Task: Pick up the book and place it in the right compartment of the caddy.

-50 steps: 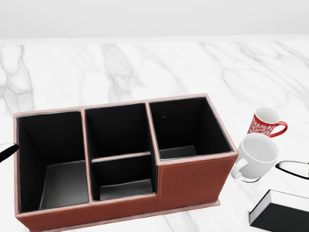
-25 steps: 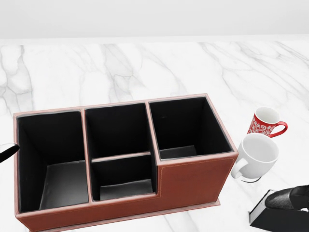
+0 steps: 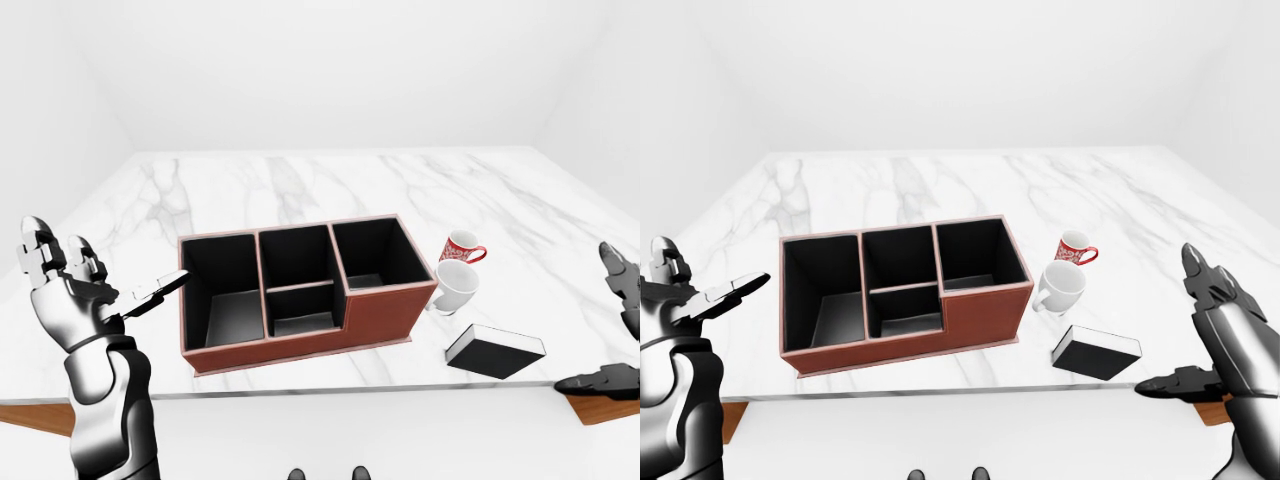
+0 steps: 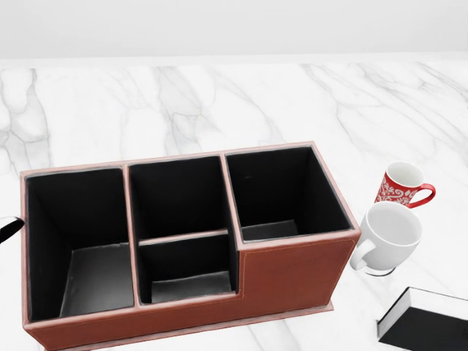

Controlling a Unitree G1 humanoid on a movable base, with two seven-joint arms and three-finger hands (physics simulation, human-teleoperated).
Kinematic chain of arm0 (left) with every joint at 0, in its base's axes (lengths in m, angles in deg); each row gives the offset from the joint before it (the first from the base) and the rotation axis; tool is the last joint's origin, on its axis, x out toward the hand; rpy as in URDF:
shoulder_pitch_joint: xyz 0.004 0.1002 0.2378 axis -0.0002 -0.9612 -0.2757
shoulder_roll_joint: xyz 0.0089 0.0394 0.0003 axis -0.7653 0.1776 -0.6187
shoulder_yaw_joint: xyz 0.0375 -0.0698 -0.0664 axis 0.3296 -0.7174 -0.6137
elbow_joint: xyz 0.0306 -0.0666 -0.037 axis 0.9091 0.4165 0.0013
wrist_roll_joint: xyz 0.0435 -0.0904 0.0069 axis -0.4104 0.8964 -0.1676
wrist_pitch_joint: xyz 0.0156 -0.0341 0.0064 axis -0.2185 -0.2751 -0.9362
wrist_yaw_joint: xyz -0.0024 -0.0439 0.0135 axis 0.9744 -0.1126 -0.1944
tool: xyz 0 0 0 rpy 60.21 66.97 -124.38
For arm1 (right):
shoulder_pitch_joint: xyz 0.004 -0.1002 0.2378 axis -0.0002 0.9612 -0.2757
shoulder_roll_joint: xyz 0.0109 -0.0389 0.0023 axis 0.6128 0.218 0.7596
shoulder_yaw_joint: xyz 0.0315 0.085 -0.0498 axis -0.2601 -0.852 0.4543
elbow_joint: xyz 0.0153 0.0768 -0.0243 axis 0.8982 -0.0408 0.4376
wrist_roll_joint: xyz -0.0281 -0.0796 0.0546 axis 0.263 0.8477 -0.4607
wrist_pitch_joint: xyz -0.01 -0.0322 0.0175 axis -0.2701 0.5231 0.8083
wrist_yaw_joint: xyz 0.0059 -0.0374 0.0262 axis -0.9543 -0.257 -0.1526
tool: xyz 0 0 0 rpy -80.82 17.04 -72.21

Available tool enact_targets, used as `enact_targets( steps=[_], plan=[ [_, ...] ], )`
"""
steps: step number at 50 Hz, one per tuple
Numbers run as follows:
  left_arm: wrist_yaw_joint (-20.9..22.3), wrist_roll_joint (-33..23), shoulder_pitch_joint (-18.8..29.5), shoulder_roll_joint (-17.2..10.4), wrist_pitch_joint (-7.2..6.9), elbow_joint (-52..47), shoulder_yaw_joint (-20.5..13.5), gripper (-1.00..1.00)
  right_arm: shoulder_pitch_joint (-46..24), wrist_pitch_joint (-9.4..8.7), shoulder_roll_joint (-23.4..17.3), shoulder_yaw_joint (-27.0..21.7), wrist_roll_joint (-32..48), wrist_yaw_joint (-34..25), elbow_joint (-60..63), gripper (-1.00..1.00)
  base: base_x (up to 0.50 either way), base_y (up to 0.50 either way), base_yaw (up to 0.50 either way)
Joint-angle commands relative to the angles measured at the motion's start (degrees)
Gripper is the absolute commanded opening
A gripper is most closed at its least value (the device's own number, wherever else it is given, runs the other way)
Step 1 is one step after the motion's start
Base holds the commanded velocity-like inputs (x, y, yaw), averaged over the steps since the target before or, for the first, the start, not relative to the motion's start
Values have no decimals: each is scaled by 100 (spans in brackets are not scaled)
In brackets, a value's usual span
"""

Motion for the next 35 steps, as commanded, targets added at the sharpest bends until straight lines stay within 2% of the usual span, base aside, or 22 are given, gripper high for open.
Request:
enact_targets(
  steps=[1, 35],
  plan=[
    [5, 10, -11, 2, 0, 5, -9, 100, 70, 0, 76, -164, 359, 0, -570, 100, 0, 0, 0],
    [10, -21, -18, 11, 0, 63, 12, 100, -222, 0, -292, 651, 259, 70, -2023, 100, 0, 0, 0]
  ],
)
